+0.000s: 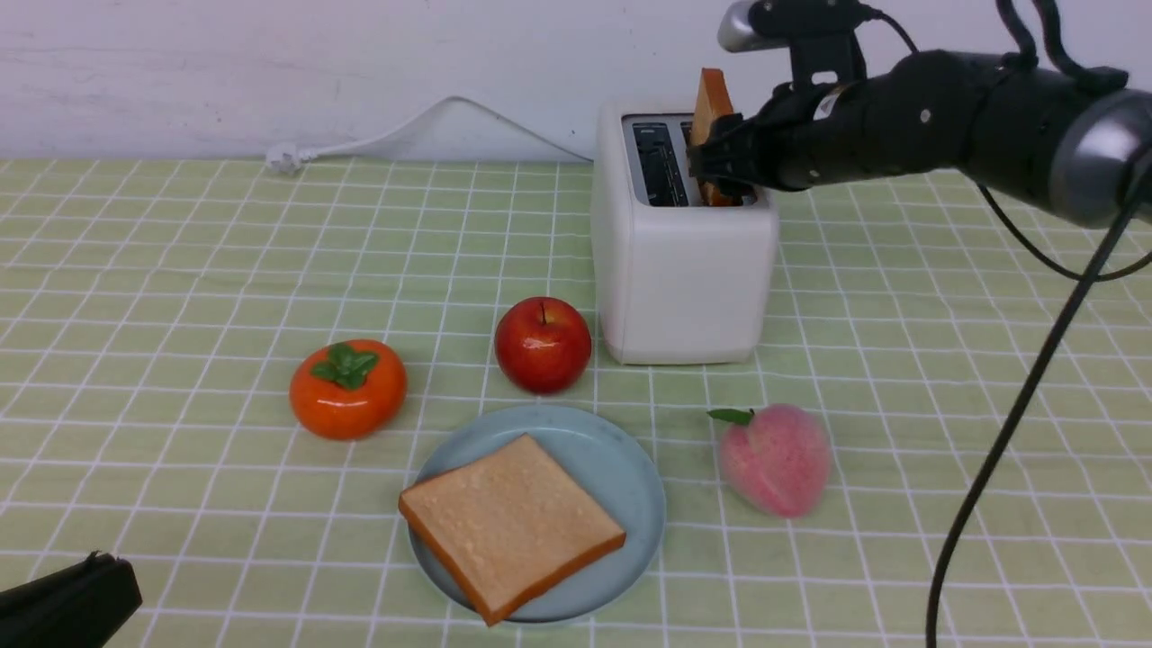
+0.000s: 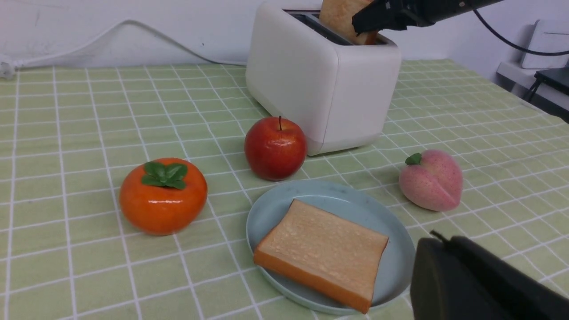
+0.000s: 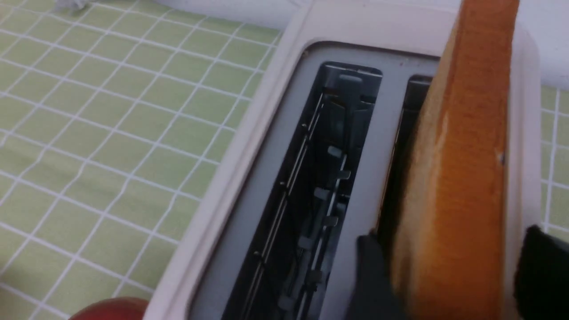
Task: Take toasted bread from bread machine on green coffee tablecloth place on plate.
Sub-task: 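Grasp the toast slice in the toaster and pull it up out of the slot with the right gripper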
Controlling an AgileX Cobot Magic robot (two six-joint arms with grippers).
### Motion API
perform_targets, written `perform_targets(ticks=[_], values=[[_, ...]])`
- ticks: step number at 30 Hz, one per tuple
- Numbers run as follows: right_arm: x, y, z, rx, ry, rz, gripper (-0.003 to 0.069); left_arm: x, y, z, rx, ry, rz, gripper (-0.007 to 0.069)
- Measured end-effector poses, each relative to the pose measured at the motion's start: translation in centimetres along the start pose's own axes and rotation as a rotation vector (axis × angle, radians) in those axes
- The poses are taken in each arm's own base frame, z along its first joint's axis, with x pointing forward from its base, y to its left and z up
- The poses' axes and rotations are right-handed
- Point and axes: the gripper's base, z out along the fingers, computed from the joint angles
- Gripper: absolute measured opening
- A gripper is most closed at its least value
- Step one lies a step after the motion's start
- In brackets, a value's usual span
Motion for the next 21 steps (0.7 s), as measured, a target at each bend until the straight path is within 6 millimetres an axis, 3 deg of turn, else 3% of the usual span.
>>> perform_targets(ticks=[5,7,13,19,20,21], values=[[-0.2,0.0,0.0,0.002,-0.021,0.001,0.0182,0.0,0.0,0.0,0.000,0.001,0.000,-0.0013],[-0.3,0.0,0.0,0.003,-0.028,0.004,0.0134,0.0,0.0,0.0,0.000,0.000,0.000,-0.0013],[-0.8,0.1,-0.5,0.001,-0.053,0.009,0.0119,0.0,0.0,0.0,0.000,0.001,0.000,-0.0013],[-5.3,1.1,-7.0,-0.023,-0.177,0.007,0.0119,0.0,0.0,0.0,0.000,0.002,0.000,-0.0013],[-6.8,1.6,-10.3,-0.037,-0.201,0.000,0.0119,0.0,0.0,0.0,0.000,0.002,0.000,-0.0013],[-7.2,1.8,-11.8,-0.045,-0.191,-0.004,0.0119,0.0,0.0,0.0,0.000,0.002,0.000,-0.0013]])
